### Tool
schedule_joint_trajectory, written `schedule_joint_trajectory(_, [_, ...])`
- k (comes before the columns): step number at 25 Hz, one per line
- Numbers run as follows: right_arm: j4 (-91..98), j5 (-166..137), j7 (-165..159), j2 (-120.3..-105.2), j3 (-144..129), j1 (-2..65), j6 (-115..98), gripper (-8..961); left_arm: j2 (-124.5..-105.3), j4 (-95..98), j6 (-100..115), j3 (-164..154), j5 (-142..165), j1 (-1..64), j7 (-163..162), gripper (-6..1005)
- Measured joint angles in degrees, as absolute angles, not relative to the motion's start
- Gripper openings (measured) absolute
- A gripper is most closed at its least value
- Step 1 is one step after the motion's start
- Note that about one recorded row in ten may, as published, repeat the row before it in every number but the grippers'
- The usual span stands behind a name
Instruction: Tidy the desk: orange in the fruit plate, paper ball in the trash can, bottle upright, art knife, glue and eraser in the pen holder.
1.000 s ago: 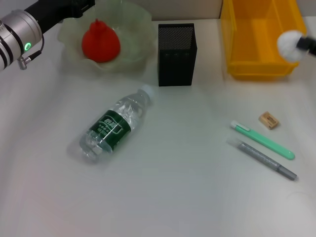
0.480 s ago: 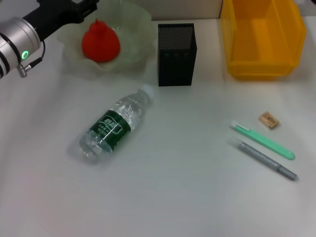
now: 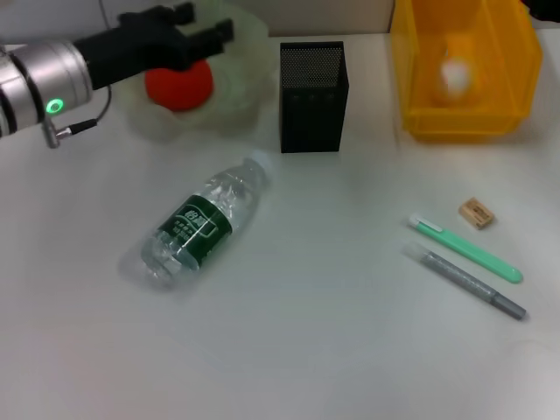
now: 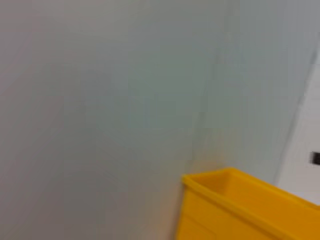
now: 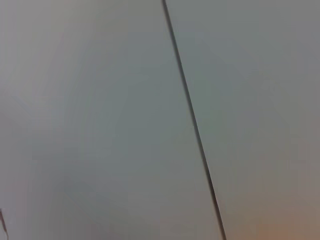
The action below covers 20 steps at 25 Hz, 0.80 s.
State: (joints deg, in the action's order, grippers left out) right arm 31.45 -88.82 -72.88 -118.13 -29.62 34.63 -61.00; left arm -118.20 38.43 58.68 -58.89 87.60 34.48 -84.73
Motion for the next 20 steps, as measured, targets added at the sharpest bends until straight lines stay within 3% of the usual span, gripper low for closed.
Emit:
schedule_joint_trajectory(6, [31.2, -88.8, -72.8, -118.15, -30.0, 34.7, -60.4, 500, -118.10, 49.6, 60.1, -65.9, 97.9, 33.2, -100.7, 703])
schedule_joint_trajectory(13, [31.1, -88.4, -72.9, -118.81, -29.8, 33.9, -61.0, 666, -118.48, 53.0, 61.5, -74.8, 119.9, 39.0, -121.9, 702])
schedule_joint_trajectory(20, [31.0, -88.3, -72.8, -119.03, -29.5, 33.4, -62.3, 666, -119.09, 52.2, 56.1, -83.7, 133.0, 42.4, -133.4, 701])
